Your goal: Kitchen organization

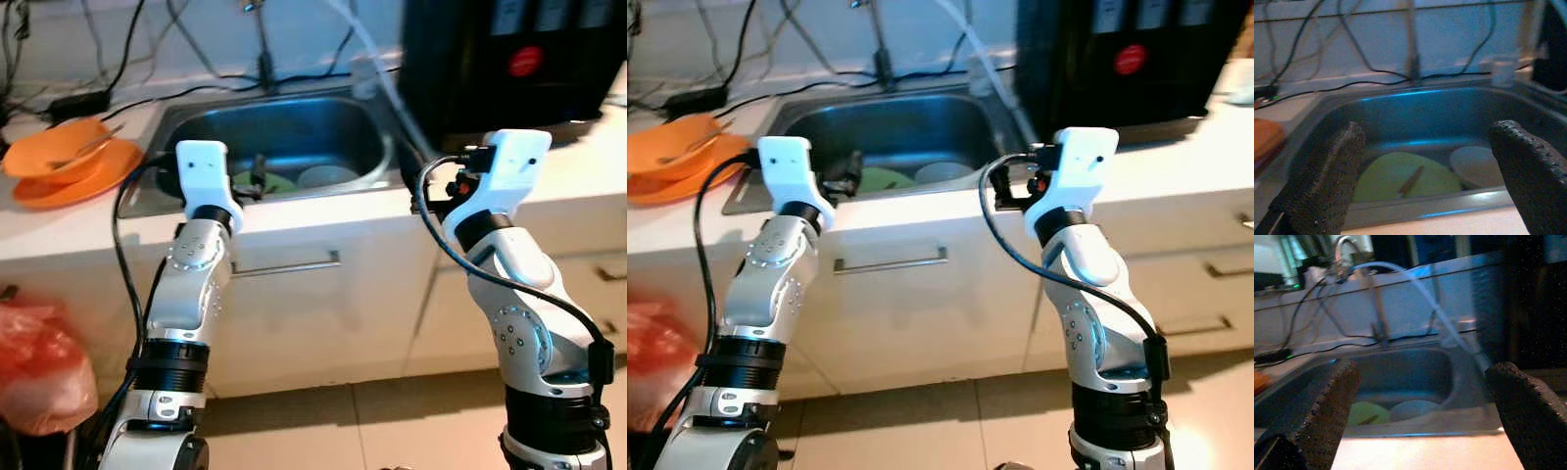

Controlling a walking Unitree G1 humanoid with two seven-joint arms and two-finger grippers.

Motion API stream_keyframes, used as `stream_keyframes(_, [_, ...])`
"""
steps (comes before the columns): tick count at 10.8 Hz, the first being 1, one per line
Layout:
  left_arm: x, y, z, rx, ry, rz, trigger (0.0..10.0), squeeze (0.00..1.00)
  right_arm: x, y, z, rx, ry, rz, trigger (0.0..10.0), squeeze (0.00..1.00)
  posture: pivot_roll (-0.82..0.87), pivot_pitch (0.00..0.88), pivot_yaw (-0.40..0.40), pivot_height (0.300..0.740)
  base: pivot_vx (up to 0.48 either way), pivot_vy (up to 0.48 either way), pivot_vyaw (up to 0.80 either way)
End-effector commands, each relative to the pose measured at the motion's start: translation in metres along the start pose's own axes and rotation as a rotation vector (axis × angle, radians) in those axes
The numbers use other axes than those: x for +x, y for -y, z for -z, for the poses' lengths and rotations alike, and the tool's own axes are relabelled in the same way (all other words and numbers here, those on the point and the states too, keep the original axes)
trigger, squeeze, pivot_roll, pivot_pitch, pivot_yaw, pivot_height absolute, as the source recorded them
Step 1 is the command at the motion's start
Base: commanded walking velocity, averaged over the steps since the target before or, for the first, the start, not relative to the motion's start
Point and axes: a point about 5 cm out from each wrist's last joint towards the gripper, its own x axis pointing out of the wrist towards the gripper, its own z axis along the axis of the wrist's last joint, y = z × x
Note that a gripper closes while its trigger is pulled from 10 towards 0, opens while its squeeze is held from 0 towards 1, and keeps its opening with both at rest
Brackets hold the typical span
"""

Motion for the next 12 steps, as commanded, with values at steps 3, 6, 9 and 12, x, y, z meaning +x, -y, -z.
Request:
stream_keyframes(3, [0.004,-0.008,-0.008,0.015,0.031,-0.048,10.0,0.0,0.004,-0.011,-0.003,-0.018,0.018,-0.066,10.0,0.0,-0.01,0.008,0.107,0.74,0.0,0.0,0.74])
stream_keyframes(6, [0.006,-0.007,-0.004,-0.003,0.027,-0.036,10.0,0.0,0.007,-0.012,-0.003,-0.008,0.023,-0.065,10.0,0.0,-0.02,0.005,0.094,0.74,0.0,0.0,0.22])
stream_keyframes(9, [0.01,0.003,-0.01,-0.084,0.041,0.008,10.0,0.0,0.006,-0.013,0.0,-0.014,0.017,-0.053,10.0,0.0,-0.03,0.0,0.089,0.74,0.0,0.0,0.0])
stream_keyframes(12, [0.006,0.02,0.001,-0.092,0.019,0.063,10.0,0.0,0.003,-0.009,0.003,-0.031,-0.003,-0.059,10.0,0.0,-0.03,0.006,0.045,0.74,0.0,0.0,0.0])
